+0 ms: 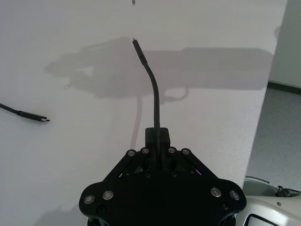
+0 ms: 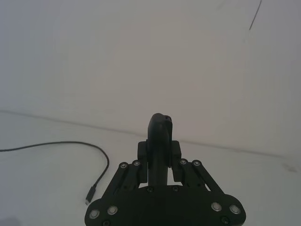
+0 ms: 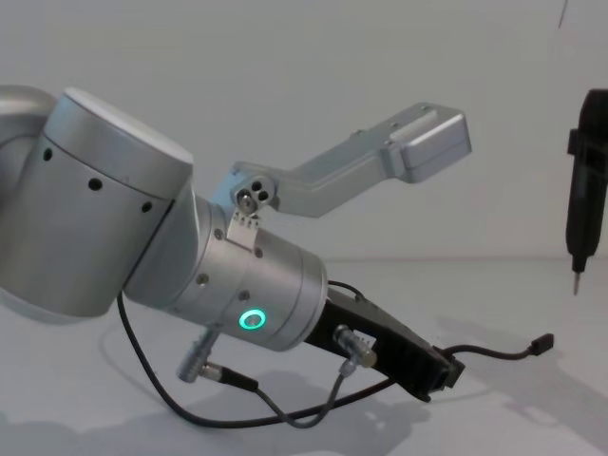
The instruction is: Pick up the data cable with the one hand.
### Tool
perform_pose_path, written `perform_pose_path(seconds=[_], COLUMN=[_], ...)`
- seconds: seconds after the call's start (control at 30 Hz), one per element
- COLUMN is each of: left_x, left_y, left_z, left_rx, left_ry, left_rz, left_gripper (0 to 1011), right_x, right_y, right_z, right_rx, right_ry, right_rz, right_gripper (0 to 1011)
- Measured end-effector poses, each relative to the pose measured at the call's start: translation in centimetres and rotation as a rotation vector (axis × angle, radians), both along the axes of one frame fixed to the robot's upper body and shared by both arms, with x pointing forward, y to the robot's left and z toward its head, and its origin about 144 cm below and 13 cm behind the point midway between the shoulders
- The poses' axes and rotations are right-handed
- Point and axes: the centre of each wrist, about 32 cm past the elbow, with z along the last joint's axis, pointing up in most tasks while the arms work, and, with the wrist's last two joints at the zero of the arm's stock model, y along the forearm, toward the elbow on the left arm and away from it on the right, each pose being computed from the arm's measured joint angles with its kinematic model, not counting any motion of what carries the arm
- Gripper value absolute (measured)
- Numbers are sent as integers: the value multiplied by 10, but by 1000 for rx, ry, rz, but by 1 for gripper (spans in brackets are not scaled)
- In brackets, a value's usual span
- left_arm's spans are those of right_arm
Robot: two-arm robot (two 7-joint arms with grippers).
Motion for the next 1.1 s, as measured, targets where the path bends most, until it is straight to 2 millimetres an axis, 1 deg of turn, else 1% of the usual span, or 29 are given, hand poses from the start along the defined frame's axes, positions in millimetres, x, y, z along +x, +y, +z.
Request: perform_pose_path(seconds=[0.63,1.1], left_x=[-1,-1], left_y=[2,2], left_z=[1,1], left_rx=[3,3], left_ry=[-9,-11], left_rz=[-4,-5], left_gripper=[43,43], right_x=[11,14], right_y=[5,7], right_z=[-5,-5], right_rx=[-1,-20], right_ry=[59,93], right_rz=[22,17], right_gripper=[279,279])
